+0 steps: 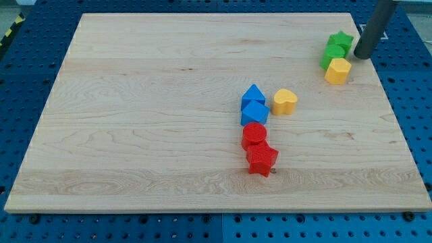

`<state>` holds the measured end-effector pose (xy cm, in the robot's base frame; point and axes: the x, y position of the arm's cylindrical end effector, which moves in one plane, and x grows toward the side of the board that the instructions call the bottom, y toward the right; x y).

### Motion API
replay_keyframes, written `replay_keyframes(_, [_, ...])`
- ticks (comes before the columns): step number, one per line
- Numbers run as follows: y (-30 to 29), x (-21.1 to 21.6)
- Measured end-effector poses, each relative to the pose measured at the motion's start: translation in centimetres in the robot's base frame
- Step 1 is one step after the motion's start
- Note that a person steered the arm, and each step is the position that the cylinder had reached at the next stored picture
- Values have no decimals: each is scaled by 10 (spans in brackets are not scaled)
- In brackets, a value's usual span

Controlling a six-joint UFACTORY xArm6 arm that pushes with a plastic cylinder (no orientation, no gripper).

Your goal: Push the yellow hexagon parallel to the heart

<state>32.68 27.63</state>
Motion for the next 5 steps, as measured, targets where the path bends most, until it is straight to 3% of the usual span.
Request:
replay_keyframes(3, [-15,1])
replay_keyframes(5, [-34,35])
